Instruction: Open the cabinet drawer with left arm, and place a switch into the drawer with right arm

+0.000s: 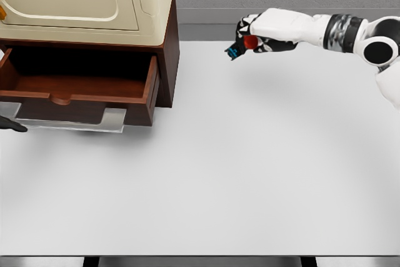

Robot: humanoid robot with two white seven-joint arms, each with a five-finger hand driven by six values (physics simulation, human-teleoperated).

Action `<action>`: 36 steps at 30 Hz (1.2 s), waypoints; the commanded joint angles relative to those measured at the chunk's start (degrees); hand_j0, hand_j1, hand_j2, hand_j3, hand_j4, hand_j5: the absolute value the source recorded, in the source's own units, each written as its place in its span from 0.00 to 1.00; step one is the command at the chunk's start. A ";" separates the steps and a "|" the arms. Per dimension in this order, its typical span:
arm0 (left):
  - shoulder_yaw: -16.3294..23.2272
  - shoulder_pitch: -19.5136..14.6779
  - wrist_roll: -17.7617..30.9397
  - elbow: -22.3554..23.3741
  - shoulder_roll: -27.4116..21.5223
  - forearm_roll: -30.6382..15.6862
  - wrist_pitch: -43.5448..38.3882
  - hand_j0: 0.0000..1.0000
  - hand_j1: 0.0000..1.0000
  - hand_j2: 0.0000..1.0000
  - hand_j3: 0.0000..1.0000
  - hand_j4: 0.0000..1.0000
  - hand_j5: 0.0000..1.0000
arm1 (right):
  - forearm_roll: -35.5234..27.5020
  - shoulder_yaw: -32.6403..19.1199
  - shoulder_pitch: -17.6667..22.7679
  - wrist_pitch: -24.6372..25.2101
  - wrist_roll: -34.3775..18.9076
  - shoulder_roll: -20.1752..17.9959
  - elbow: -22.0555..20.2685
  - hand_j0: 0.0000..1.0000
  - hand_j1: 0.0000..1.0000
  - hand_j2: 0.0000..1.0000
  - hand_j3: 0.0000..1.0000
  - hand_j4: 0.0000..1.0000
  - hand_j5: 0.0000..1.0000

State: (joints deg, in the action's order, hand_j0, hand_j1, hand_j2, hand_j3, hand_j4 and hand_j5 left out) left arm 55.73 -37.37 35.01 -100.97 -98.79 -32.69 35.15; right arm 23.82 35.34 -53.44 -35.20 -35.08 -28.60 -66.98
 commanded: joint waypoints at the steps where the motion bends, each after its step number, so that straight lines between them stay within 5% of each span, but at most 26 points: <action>1: 0.43 -0.07 -0.01 -0.02 -1.21 -0.53 -0.15 1.00 1.00 1.00 1.00 1.00 1.00 | -0.53 1.66 0.00 0.20 0.08 0.56 -4.47 0.21 0.21 0.21 0.21 0.21 0.21; 10: 3.42 0.02 -0.01 -0.02 -1.21 -0.45 -0.15 1.00 1.00 1.00 1.00 1.00 1.00 | -0.53 2.89 -0.70 0.20 0.08 5.22 -7.64 0.21 0.21 0.21 0.21 0.21 0.21; 22: 6.05 0.72 -0.01 -0.02 0.35 5.44 -0.15 1.00 1.00 1.00 1.00 1.00 1.00 | -0.53 5.88 -1.14 0.20 0.08 5.31 -15.81 0.21 0.21 0.21 0.21 0.21 0.21; 32: 6.05 0.72 -0.01 -0.02 0.79 5.44 -0.15 1.00 1.00 1.00 1.00 1.00 1.00 | -2.11 6.84 -4.48 0.20 0.08 8.82 -15.55 0.21 0.21 0.21 0.21 0.21 0.21; 36: 5.70 0.72 -0.01 -0.11 5.89 5.62 -0.15 1.00 1.00 1.00 1.00 1.00 1.00 | -1.85 9.57 -6.33 0.20 0.08 12.42 -14.93 0.21 0.21 0.21 0.21 0.21 0.21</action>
State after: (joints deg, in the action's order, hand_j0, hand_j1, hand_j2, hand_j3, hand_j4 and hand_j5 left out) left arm 61.61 -36.67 35.01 -101.01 -94.77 -26.75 35.13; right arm 22.25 43.76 -60.38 -35.10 -35.04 -17.89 -82.05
